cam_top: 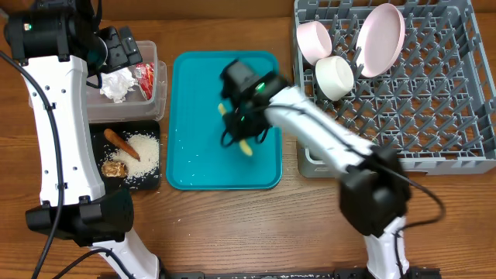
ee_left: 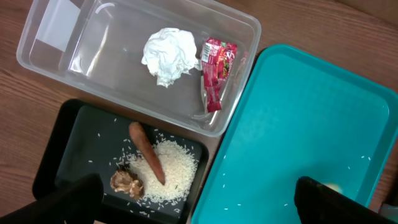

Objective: Sort waste into correct bins and load items into the dishwasher
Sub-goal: 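Lower the yellow spoon into the dish rack and release it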

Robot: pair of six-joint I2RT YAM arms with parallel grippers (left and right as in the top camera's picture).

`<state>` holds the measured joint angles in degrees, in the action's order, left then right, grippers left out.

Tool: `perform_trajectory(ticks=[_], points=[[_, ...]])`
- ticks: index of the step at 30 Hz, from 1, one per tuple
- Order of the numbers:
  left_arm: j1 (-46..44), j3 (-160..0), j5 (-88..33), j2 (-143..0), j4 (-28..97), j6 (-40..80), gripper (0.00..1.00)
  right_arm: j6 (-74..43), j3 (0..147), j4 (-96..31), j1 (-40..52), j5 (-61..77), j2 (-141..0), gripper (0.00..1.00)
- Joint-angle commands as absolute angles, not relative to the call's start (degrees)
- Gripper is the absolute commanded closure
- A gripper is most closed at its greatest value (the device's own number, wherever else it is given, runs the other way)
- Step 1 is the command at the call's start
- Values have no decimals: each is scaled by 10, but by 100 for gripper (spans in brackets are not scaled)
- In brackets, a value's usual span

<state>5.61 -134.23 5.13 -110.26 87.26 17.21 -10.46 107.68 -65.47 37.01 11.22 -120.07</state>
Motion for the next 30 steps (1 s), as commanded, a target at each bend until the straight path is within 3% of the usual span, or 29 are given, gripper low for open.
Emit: perform_trajectory(ticks=[1,14,22,30], points=[[52,-1340,49,-1095,871,176,0,-113,1146,-684,300,85,-1094,96],[52,-1340,49,-1095,871,176,0,-278,1105,-794,52,5,-1049,96],[52,-1340,49,-1095,871,176,0,-564,1028,-783,27,-69,-1049,96],[52,-1340,49,-1095,871,176,0,-752,993,-765,29,-75,-1049,96]])
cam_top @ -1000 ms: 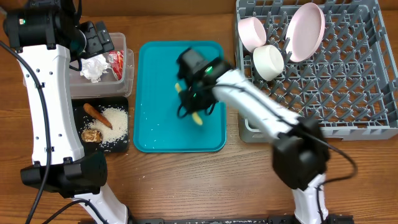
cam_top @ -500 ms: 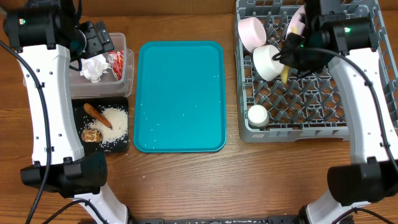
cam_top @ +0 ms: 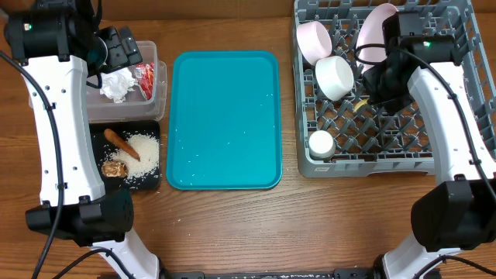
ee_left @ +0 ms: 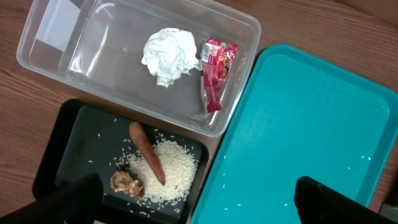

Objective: Sort waste into correct bins and load items into the dishwasher
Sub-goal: 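Lower the yellow spoon into the dish rack and release it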

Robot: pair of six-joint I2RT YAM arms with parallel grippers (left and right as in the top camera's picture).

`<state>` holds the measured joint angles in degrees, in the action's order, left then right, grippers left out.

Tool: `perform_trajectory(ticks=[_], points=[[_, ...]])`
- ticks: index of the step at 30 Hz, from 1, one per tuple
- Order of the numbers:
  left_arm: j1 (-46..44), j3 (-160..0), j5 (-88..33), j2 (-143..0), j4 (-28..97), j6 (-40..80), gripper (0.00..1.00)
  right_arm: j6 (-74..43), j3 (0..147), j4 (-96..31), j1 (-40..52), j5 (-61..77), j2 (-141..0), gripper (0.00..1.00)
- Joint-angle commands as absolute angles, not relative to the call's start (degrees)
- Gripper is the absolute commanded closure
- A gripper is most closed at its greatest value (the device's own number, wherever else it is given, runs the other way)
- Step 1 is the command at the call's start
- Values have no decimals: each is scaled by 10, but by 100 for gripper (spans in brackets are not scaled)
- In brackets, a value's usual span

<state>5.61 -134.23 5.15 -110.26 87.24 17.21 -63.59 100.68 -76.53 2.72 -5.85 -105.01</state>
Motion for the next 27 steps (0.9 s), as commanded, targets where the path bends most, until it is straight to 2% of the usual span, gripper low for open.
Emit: perform_trajectory(ticks=[1,4,9,11,12,13,14,17,19,24,27], points=[[52,-1340,49,-1095,871,176,0,-780,984,-768,30,-74,-1049,96],[52,-1340,49,-1095,871,176,0,-828,956,-764,37,-76,-1049,96],[52,-1340,49,-1095,871,176,0,-841,922,-726,41,-77,-1049,96],[52,-1340,49,-1095,871,176,0,-840,922,-721,41,-77,-1049,77],[52,-1340,49,-1095,871,176,0,-840,923,-720,41,-77,-1049,63],[52,-1340,49,-1095,871,176,0,-840,924,-720,41,-77,-1049,43],[52,-1340,49,-1095,871,176,0,-839,924,-721,41,-77,-1049,20],[52,-1340,49,-1095,871,176,0,-814,928,-721,41,-68,-1047,5],[52,-1340,49,-1095,871,176,0,-782,939,-722,41,-68,-1041,0],[52,-1340,49,-1095,871,176,0,-711,989,-737,41,-75,-994,0],[52,-1340,49,-1095,871,176,0,-630,1018,-742,42,-76,-943,0]])
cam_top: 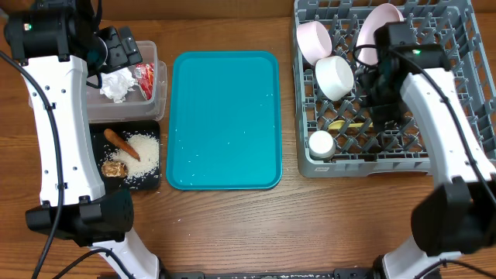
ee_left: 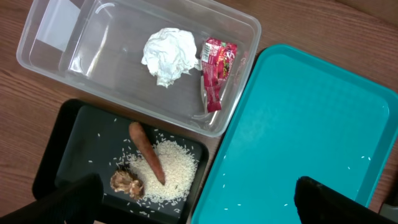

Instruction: Sort waste into correct bins and load items into the dishwasher

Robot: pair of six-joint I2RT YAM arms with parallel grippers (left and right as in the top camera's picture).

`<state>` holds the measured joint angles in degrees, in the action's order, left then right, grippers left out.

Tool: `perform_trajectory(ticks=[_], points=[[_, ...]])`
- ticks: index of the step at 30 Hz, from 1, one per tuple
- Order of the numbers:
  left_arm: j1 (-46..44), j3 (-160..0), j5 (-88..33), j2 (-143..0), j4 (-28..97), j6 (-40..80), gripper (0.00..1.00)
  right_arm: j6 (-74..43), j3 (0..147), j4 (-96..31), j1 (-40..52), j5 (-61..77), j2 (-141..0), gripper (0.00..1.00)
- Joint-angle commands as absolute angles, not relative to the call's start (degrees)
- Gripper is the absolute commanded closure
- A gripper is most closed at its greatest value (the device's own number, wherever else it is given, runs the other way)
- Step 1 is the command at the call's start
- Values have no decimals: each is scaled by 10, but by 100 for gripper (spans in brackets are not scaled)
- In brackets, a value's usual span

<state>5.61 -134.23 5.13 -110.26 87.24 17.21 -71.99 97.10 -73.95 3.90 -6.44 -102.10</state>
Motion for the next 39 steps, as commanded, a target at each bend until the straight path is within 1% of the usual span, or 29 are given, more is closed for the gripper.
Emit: perform_trajectory(ticks=[1,5,9,14,17,19,22,24,28,31,36,39], points=[[52,-1340,49,-1095,871,176,0,-601,1024,-745,42,-76,-925,0],[52,-1340,49,-1095,871,176,0,-491,1044,-776,48,-77,-841,0],[52,-1340,49,-1095,871,176,0,-427,1048,-832,49,-75,-744,0],[52,-1340,49,-1095,871,176,0,-428,1048,-848,49,-75,-640,0],[52,-1340,49,-1095,871,176,0,-404,1048,-879,49,-82,-590,0],[52,-1340,49,-1095,871,176,0,-371,1048,-909,49,-113,-561,0],[52,-1340,49,-1095,871,176,0,-377,1046,-970,49,-204,-524,0],[52,-1340,49,-1095,871,176,0,-356,1041,-970,49,-232,-503,0],[52,-1340,49,-1095,871,176,0,-350,1022,-966,48,-262,-475,0],[52,-1340,49,-1095,871,176,0,-326,984,-912,48,-271,-449,0],[52,-1340,49,-1095,871,176,0,-223,841,-704,48,-235,-366,0],[52,-1340,49,-1095,871,176,0,-192,719,-585,41,-198,-303,0]])
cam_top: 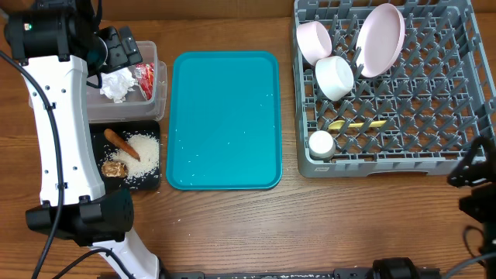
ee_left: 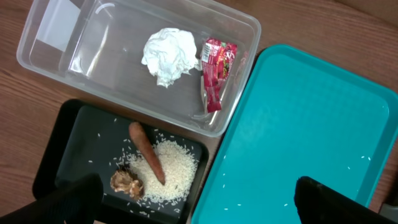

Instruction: Sort waste into correct bins and load items into the dishwasher

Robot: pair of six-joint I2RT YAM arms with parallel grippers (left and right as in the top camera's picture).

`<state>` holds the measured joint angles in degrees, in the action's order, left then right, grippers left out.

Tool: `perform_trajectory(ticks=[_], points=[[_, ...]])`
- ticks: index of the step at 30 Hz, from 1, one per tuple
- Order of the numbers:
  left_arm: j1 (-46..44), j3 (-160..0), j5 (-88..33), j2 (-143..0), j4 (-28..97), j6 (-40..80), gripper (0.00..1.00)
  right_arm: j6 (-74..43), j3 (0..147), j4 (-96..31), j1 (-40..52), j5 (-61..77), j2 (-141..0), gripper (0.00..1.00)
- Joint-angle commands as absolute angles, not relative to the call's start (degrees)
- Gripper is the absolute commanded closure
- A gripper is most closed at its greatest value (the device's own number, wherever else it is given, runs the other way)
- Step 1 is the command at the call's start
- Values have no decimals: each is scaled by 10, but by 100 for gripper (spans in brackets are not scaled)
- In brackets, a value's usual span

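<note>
A yellow utensil (cam_top: 356, 124) lies flat in the front part of the grey dish rack (cam_top: 457, 93). The rack also holds a pink cup (cam_top: 313, 39), a white bowl (cam_top: 335, 76), a pink plate (cam_top: 380, 39) and a small white cup (cam_top: 320, 143). The teal tray (cam_top: 225, 116) carries only stray rice grains. My left gripper (ee_left: 199, 202) hangs open above the clear bin (ee_left: 56, 37) and the black tray (ee_left: 68, 134), holding nothing. Only part of my right arm (cam_top: 477, 167) shows, at the lower right edge of the overhead view; its jaws cannot be made out.
The clear bin holds a crumpled white tissue (ee_left: 168, 53) and a red wrapper (ee_left: 216, 71). In the black tray lie a carrot piece (ee_left: 146, 152), a heap of rice (ee_left: 171, 171) and a brown lump (ee_left: 126, 182). Bare wooden table (cam_top: 256, 225) runs along the front.
My right arm was over the middle of the rack, beside the yellow utensil; it now sits at the lower right edge of the overhead view. The utensil stays in the rack. The left arm is unchanged.
My right gripper was first down on the teal tray at a yellow utensil. Then it was over the rack with the utensil and the tray was bare. Later the utensil lay in the rack under the arm, and now the arm is off to the lower right.
</note>
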<state>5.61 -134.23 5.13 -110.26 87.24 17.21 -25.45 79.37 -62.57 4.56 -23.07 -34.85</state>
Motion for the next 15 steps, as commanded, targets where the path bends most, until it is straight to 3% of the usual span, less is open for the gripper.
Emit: perform_trajectory(ticks=[1,9,15], points=[[52,-1340,49,-1095,871,176,0,-192,679,-552,36,-187,-284,0],[52,-1340,49,-1095,871,176,0,-172,323,-268,25,-89,-133,0],[52,-1340,49,-1095,871,176,0,-171,120,-87,25,-93,-35,0]])
